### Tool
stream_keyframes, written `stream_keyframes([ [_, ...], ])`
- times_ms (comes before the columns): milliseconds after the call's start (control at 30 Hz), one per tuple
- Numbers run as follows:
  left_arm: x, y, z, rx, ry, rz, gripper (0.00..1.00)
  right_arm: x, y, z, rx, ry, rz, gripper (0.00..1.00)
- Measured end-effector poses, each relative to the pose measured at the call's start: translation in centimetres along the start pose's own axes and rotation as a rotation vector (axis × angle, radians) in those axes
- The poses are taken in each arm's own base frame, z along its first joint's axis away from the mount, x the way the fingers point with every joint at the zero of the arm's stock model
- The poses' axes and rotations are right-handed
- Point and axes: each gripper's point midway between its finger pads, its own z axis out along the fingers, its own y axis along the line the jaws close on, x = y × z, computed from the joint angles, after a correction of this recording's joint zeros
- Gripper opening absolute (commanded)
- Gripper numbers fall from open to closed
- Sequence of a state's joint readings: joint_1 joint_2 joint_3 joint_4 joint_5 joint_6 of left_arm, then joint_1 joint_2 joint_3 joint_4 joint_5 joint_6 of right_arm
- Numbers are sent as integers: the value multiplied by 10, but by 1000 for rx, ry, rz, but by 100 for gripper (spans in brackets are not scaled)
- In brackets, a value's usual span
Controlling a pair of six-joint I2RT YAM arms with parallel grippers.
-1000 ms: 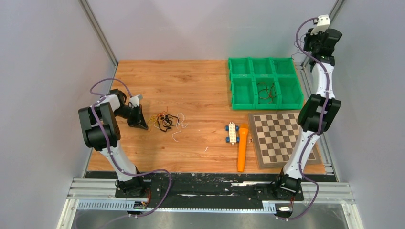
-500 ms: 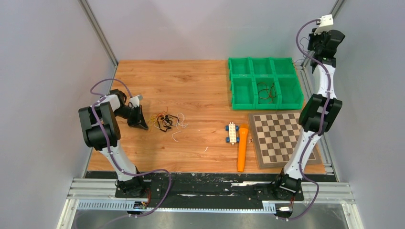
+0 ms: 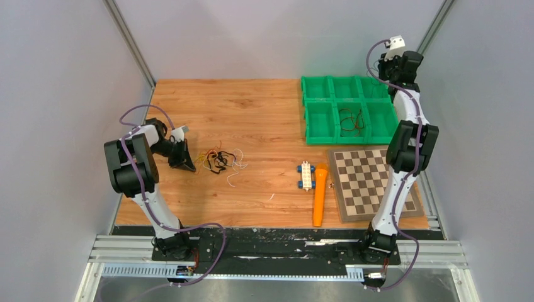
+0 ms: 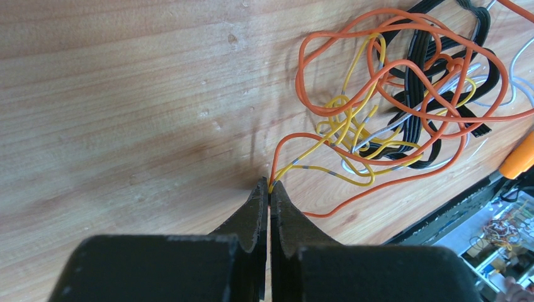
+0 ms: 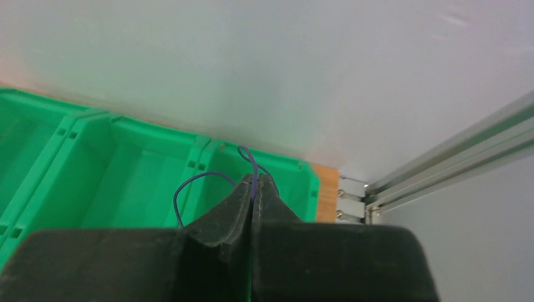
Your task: Untangle the cables
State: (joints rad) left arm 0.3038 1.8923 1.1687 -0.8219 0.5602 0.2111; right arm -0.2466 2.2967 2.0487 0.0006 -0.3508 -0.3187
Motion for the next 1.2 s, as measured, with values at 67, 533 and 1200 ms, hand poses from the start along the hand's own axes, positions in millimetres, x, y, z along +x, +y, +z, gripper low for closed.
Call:
stream_keyframes([
  [67,0,0,0,1,1,-2,0,9,9,2,-19,20,6,0],
  [533,0,0,0,1,3,-6,0,24,22,6,-51,62,51,29],
  [1200,-1,-3,1,27,3,-6,0,23,-11,-38,-41,160,105,80],
])
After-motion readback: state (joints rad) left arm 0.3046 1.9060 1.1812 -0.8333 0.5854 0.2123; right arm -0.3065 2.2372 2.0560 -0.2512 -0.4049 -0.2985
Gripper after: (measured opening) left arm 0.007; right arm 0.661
